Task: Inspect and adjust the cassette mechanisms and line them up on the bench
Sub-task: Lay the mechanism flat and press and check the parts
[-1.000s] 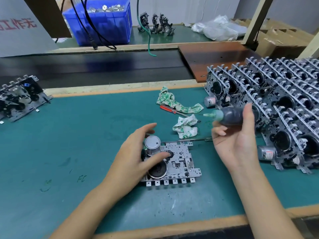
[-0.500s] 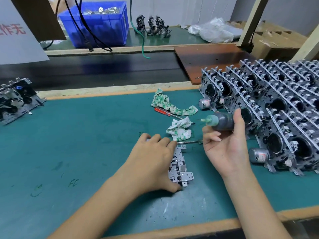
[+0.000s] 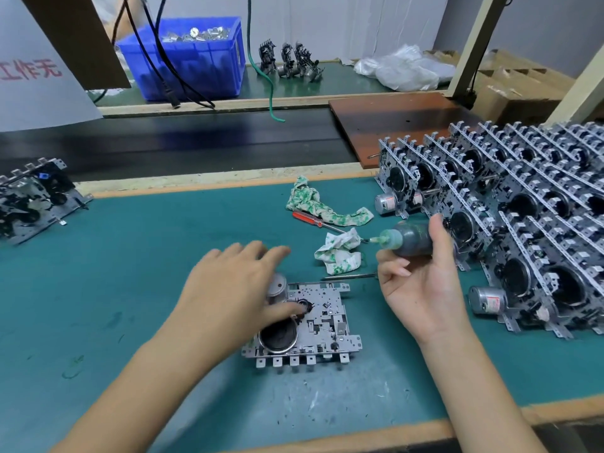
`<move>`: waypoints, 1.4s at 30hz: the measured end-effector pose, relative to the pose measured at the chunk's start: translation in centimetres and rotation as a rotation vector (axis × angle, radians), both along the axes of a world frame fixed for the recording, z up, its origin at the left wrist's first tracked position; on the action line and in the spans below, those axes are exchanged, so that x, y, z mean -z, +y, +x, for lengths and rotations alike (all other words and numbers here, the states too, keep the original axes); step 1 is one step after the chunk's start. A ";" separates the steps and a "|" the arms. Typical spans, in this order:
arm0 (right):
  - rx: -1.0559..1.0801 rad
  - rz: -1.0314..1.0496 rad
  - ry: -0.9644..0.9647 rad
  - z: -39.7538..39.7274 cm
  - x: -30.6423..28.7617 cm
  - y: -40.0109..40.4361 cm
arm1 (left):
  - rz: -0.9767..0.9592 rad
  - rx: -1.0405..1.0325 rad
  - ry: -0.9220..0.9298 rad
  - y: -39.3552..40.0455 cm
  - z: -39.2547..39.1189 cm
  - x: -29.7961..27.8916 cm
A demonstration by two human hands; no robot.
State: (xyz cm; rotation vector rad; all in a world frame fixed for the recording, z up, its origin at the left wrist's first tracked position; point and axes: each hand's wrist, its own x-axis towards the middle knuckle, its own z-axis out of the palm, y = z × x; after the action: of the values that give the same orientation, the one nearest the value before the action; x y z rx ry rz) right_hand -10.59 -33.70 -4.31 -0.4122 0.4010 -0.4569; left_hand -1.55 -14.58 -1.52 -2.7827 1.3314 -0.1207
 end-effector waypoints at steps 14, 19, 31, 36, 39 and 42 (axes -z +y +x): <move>0.042 0.159 -0.231 -0.6 -0.3 -0.9 | -1.199 -0.131 0.922 1.0 1.0 2.3; -0.034 0.105 -0.170 -0.2 0.0 -0.2 | -1.061 -0.239 1.074 5.2 2.5 3.9; -0.064 0.059 -0.122 0.0 0.2 0.2 | -0.595 -0.249 0.816 5.4 2.8 3.8; -0.051 0.074 -0.112 0.0 0.1 0.1 | -0.477 -0.525 0.670 5.9 3.0 3.3; -0.041 0.082 -0.101 0.0 0.3 0.0 | -0.427 -0.588 0.760 7.3 2.3 3.2; -0.052 0.082 -0.075 0.0 0.3 0.1 | -0.698 -0.694 0.954 8.0 1.4 2.5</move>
State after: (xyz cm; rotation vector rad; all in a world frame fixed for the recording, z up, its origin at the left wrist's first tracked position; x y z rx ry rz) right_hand -10.56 -33.56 -4.59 -0.3238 0.3346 -0.4029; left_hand -0.15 -6.62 -4.05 -3.9179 0.2009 1.0745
